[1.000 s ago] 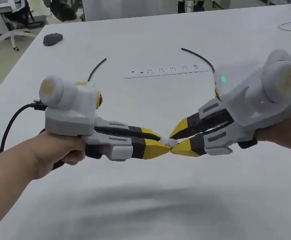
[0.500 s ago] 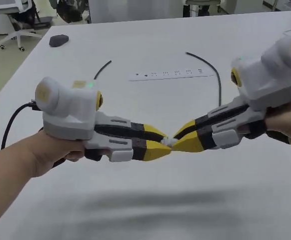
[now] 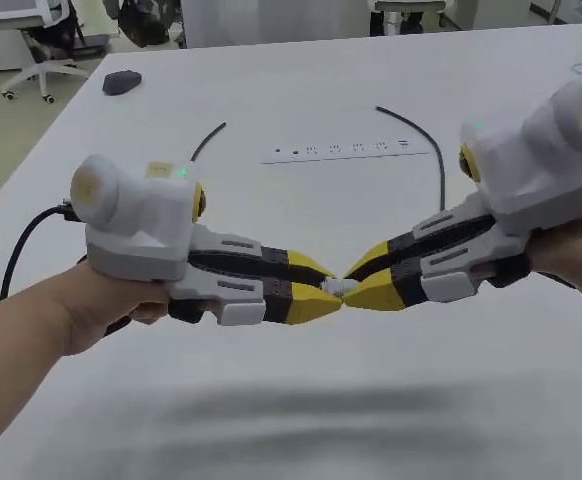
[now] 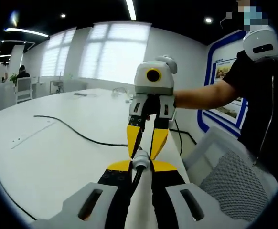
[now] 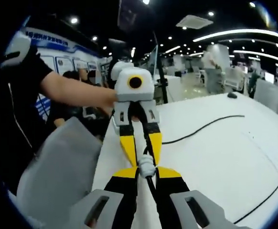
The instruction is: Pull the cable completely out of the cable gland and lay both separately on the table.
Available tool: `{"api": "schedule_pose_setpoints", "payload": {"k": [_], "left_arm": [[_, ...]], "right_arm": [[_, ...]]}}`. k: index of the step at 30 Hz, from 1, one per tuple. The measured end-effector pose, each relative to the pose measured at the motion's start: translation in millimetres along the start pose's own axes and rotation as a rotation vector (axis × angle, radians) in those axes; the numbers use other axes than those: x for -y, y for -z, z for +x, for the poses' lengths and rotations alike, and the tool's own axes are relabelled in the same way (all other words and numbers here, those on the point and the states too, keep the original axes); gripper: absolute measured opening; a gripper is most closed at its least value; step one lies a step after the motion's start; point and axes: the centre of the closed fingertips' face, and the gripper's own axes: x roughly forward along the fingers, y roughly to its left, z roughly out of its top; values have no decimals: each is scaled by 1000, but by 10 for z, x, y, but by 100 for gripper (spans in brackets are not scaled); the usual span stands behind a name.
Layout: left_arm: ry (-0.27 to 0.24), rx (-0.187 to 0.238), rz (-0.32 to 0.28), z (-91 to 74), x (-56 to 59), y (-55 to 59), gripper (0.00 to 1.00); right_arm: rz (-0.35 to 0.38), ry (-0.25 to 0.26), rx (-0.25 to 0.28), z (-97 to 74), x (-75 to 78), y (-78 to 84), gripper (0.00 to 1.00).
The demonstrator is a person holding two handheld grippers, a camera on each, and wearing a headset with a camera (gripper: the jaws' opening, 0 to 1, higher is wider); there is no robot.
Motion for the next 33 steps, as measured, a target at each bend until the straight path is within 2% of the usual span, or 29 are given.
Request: {"api": "schedule_pose_setpoints", "payload": {"k": [1, 4, 7, 11, 14, 16, 20, 27, 29, 31, 33], "left_arm": [[-4, 1, -15, -2, -12, 6, 14], [-6, 13, -14, -1, -18, 24, 14], [-7, 12, -19, 3, -14, 31, 14], [-5, 12, -12, 22, -9, 35, 14], [-10, 10, 7, 37, -13, 31, 14], [-17, 6, 15, 33, -30, 37, 14], [-23, 10, 17, 4, -41, 31, 14], [-18, -2, 28, 48, -10, 46, 14], [-20, -11, 34, 52, -10, 63, 14], [-20, -20, 39, 53, -4, 86, 14], [-19, -25, 41, 50, 1, 102, 14]], "right_arm": [[-54, 16, 1, 3, 0, -3, 8], [-137, 44, -16, 17, -27, 18, 8], [-258, 74, -44, 19, -27, 39, 8], [-334, 79, -67, 24, -28, 61, 8], [-322, 82, -83, 9, -4, 74, 9], [-293, 94, -120, -35, 53, 136, 9], [-278, 105, -150, -91, 122, 246, 3], [-267, 103, -142, -24, 109, 235, 1], [-298, 95, -184, 5, 102, 291, 0], [-306, 95, -189, 20, 90, 307, 0], [-279, 94, -186, 13, 85, 309, 0]]}}
